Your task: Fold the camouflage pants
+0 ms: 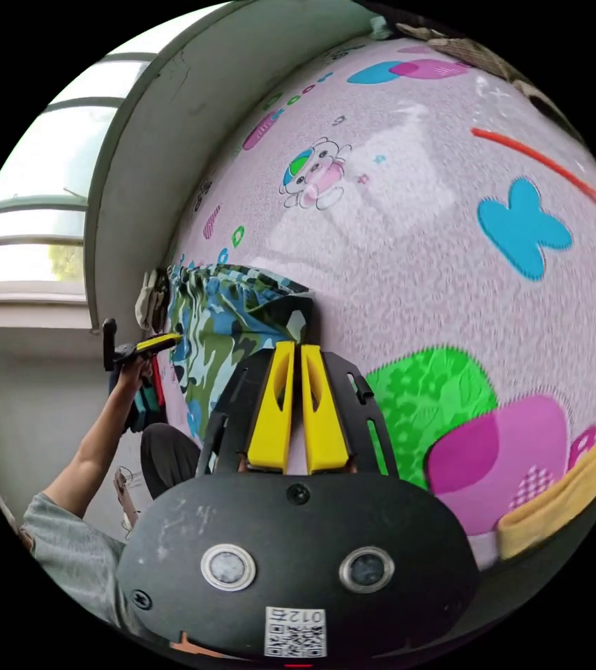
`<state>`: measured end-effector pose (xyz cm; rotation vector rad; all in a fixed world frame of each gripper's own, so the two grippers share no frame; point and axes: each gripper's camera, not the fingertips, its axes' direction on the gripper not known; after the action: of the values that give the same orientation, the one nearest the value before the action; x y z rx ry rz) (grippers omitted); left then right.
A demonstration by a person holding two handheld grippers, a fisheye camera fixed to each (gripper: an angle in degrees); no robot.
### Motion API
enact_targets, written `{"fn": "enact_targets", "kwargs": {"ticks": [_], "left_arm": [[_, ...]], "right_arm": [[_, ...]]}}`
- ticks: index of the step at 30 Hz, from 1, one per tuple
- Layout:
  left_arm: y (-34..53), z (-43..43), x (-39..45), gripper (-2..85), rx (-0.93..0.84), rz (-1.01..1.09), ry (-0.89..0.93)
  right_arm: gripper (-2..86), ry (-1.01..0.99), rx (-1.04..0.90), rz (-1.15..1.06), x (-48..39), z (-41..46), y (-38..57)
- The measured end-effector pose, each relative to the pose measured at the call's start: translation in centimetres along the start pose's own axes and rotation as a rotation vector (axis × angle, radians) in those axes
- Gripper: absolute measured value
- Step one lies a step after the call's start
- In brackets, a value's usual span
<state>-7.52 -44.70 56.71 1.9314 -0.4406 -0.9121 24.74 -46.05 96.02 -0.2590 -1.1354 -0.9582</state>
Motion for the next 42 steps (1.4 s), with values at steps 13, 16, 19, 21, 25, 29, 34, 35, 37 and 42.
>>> {"fn": "enact_targets", "kwargs": {"ticks": [13,16,19,21,25,29,34,35,37,42], "left_arm": [[-3.7,-6.1,10.6,0.6,0.259,0.059,0.066],[-5.2,-4.6,13.2,0.6,0.243,0.084,0.132],[-7.1,-2.9,14.8,0.6,0.206,0.071,0.155],[-8.0,-2.0,15.2,0.6,0.191,0.059,0.173],[-9.7,0.3,15.6,0.6,0.109,0.049,0.166],[-10.2,0.9,15.4,0.6,0.11,0.039,0.185],[-10.8,1.2,15.2,0.4,0.102,0.021,0.223],[-10.9,1.2,15.3,0.4,0.104,0.022,0.22],[-11.3,1.1,16.1,0.3,0.095,0.057,0.191],[-11.9,1.0,18.3,0.1,0.109,0.146,0.141]], "right_arm": [[9.1,0.063,-0.131,-0.529,-6.4,-1.5,6.9],[10.2,-0.019,-0.196,-0.637,-6.5,-2.0,3.1],[10.4,-0.127,-0.366,-0.696,-6.5,0.6,-0.9],[10.7,-0.179,-0.453,-0.722,-6.8,2.7,-2.6],[10.2,-0.25,-0.668,-0.772,-7.7,6.9,-5.0],[8.0,-0.25,-0.89,-0.819,-8.7,9.5,-5.4],[4.2,-0.192,-1.02,-0.865,-9.3,11.4,-5.2],[2.0,-0.155,-1.049,-0.887,-9.2,11.8,-4.8],[0.1,-0.141,-1.081,-0.896,-9.1,12.1,-4.7],[-0.6,0.097,-1.116,-0.926,-8.2,12.3,-4.3]]}}
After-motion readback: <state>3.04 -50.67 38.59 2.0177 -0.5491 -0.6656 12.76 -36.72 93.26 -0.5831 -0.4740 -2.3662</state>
